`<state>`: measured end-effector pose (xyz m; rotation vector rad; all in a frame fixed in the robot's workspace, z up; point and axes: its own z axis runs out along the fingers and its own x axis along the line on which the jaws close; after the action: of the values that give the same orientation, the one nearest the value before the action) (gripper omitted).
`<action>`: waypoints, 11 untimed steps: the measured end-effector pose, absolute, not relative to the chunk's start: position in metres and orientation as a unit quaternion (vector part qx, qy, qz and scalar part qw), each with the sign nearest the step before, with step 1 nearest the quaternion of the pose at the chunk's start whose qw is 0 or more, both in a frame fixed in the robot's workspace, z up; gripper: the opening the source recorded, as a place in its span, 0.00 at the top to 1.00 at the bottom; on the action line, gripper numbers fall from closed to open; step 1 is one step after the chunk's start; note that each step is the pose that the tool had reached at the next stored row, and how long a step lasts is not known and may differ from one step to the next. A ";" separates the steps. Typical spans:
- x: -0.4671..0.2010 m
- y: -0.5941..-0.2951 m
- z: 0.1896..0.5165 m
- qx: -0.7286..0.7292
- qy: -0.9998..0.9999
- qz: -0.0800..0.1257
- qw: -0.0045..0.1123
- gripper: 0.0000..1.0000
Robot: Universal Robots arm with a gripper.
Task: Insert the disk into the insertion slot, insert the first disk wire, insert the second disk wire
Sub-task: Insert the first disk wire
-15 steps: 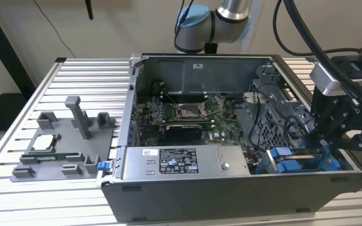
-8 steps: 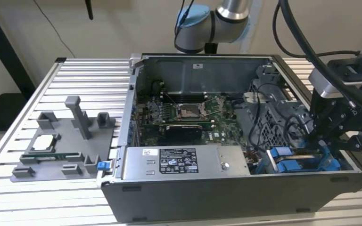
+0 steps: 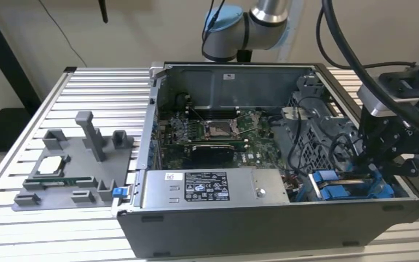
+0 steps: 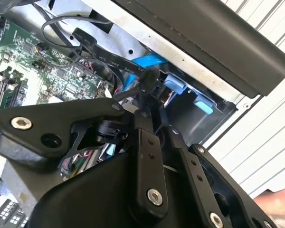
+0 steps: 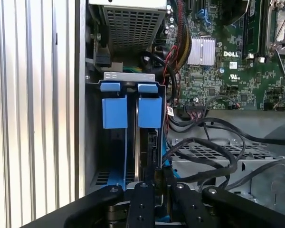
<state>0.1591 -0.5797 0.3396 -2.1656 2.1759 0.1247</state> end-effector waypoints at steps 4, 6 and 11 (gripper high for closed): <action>0.159 -0.579 0.338 -0.704 0.708 0.041 0.035 1.00; 0.159 -0.579 0.338 -0.704 0.708 0.041 0.035 1.00; 0.159 -0.581 0.341 -0.702 0.710 0.041 0.034 1.00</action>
<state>0.1595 -0.5807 0.3407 -2.1586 2.1837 0.1266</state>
